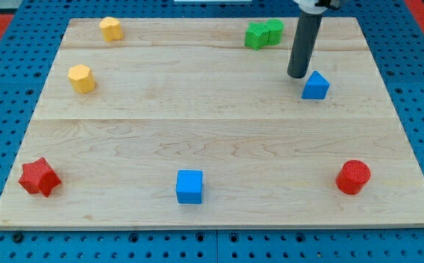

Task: Move blue triangle to the center of the board

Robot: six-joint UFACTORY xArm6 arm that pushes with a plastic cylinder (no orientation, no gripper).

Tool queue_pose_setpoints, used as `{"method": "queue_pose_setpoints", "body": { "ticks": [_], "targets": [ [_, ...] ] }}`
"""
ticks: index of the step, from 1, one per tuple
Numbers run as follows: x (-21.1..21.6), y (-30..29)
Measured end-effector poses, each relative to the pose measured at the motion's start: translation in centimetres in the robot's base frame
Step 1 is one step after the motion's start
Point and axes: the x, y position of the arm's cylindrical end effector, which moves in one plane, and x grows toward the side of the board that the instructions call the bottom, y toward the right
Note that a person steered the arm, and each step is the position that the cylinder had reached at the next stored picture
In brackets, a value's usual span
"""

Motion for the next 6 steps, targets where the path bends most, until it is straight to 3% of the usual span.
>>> {"method": "queue_pose_setpoints", "body": {
  "ticks": [1, 2, 4, 5, 6],
  "targets": [
    [-0.9, 3.7],
    [3.8, 3.9],
    [9.1, -14.0],
    [11.8, -10.3],
    [17.2, -6.6]
  ]
}}
